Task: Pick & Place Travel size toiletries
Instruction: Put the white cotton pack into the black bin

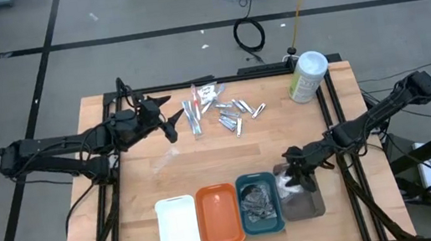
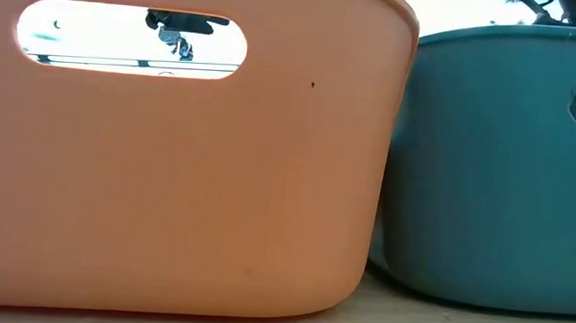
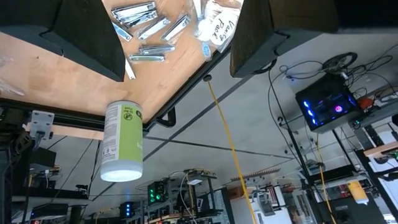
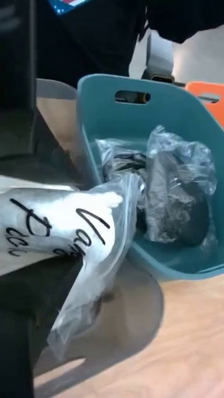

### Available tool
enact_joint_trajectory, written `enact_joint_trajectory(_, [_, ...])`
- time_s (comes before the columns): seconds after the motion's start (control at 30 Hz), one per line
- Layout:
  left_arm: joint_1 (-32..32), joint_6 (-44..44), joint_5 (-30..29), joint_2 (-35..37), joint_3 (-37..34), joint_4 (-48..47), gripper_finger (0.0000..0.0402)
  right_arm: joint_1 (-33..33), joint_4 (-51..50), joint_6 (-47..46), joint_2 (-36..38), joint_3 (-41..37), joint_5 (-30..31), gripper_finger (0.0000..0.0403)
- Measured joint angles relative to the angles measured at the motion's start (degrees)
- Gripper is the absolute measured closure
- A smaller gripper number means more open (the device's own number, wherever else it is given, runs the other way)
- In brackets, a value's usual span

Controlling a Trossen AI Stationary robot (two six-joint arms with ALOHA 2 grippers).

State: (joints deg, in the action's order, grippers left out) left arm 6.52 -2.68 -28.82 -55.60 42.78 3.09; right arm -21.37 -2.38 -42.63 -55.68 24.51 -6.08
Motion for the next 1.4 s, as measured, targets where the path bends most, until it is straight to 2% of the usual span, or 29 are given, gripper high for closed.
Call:
enact_joint_trajectory(0.1, [0.00,0.07,-0.02,0.00,0.00,0.02,0.0121,0.49,2.39,1.66,0.00,-0.02,0.26,0.0186])
enact_joint_trajectory(0.2, [0.00,0.09,-0.02,0.00,0.00,0.02,0.0121,0.78,3.91,3.50,0.59,0.40,-0.01,0.0173])
enact_joint_trajectory(0.3, [0.00,0.18,-0.09,0.00,0.00,0.02,0.0121,0.55,-2.29,5.41,1.68,4.30,0.02,0.0179])
enact_joint_trajectory(0.4, [0.00,0.22,-0.15,0.01,0.00,0.02,0.0121,0.11,-14.96,6.47,1.95,10.83,1.22,0.0200])
enact_joint_trajectory(0.47, [-0.01,0.22,-0.15,0.01,0.00,0.00,0.0121,-0.76,-23.01,7.77,1.69,15.33,3.87,0.0215])
enact_joint_trajectory(0.57, [0.13,0.20,-0.20,0.00,0.00,-0.06,0.0121,-1.80,-28.86,11.75,1.31,20.66,8.75,0.0237])
enact_joint_trajectory(0.7, [1.58,0.30,-1.63,0.00,0.00,0.26,0.0121,-1.99,-26.98,21.39,1.53,22.60,18.33,0.0260])
enact_joint_trajectory(0.8, [2.62,4.22,-3.37,0.01,0.00,-0.59,0.0121,-1.99,-25.80,28.99,1.66,22.58,29.27,0.0271])
enact_joint_trajectory(0.9, [4.37,9.99,0.95,-1.70,0.02,0.11,0.0121,-1.73,-21.15,33.70,1.70,20.89,41.25,0.0279])
enact_joint_trajectory(1.0, [6.90,15.48,9.35,-6.50,0.02,3.52,0.0121,-0.33,-8.63,39.16,1.64,17.43,47.30,0.0283])
enact_joint_trajectory(1.07, [8.30,15.83,14.00,-11.40,0.31,7.15,0.0121,1.08,2.34,45.01,1.64,14.71,47.90,0.0284])
enact_joint_trajectory(1.2, [10.55,12.15,14.88,-21.68,5.74,5.97,0.0121,4.07,21.54,56.40,1.64,9.20,46.58,0.0284])
enact_joint_trajectory(1.3, [13.78,12.00,16.34,-28.84,15.32,-3.39,0.0121,6.25,26.99,58.33,1.66,7.17,46.50,0.0284])
enact_joint_trajectory(1.4, [17.56,14.19,18.70,-37.52,26.39,-18.45,0.0121,7.97,26.76,57.79,1.64,6.37,46.46,0.0276])
